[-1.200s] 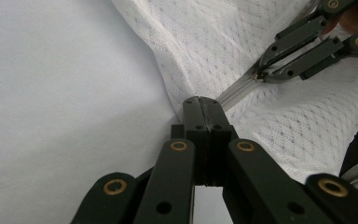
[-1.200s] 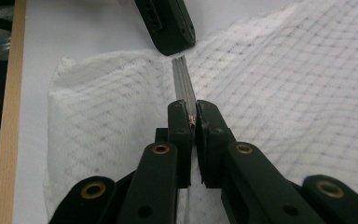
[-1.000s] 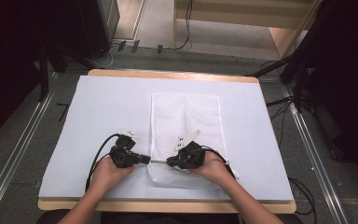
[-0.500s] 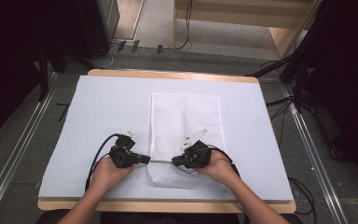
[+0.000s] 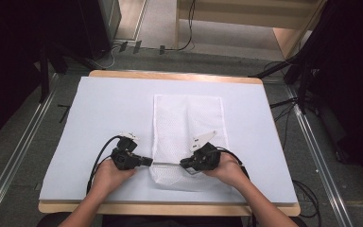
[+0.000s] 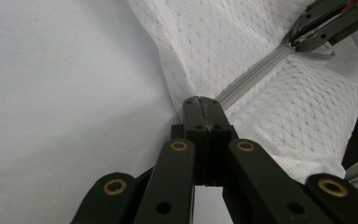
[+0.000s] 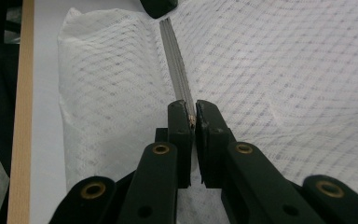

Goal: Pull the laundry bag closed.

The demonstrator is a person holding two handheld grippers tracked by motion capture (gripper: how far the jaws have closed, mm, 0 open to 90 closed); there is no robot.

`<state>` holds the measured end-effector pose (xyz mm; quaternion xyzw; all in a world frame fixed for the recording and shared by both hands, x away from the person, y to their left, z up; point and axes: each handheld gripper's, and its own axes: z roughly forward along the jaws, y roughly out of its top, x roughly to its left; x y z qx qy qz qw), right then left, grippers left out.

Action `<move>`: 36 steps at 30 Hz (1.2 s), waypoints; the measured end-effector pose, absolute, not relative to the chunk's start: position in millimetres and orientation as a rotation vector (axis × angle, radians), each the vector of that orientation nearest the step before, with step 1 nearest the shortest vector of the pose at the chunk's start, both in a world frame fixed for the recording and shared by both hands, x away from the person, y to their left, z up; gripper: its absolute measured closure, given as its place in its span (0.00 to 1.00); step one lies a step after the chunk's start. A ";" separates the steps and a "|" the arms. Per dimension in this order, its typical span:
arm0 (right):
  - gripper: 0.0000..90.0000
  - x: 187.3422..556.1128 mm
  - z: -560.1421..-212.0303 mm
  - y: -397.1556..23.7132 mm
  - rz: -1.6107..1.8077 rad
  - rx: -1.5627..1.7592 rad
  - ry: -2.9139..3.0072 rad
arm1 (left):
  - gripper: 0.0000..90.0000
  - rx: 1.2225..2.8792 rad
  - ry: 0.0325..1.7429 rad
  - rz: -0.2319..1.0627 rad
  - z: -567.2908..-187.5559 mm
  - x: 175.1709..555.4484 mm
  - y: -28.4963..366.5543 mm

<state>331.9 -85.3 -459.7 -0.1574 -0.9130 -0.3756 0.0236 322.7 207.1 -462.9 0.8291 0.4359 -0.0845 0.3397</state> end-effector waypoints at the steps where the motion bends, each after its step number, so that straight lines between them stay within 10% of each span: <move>1: 0.97 331.9 -459.8 -86.2 -1.171 -0.492 -2.817 | 1.00 2.158 1.136 -0.223 -462.8 322.9 207.2; 36: 0.97 335.6 -466.9 -79.0 -1.146 -0.507 -2.821 | 1.00 2.151 1.144 -0.162 -463.0 336.0 195.7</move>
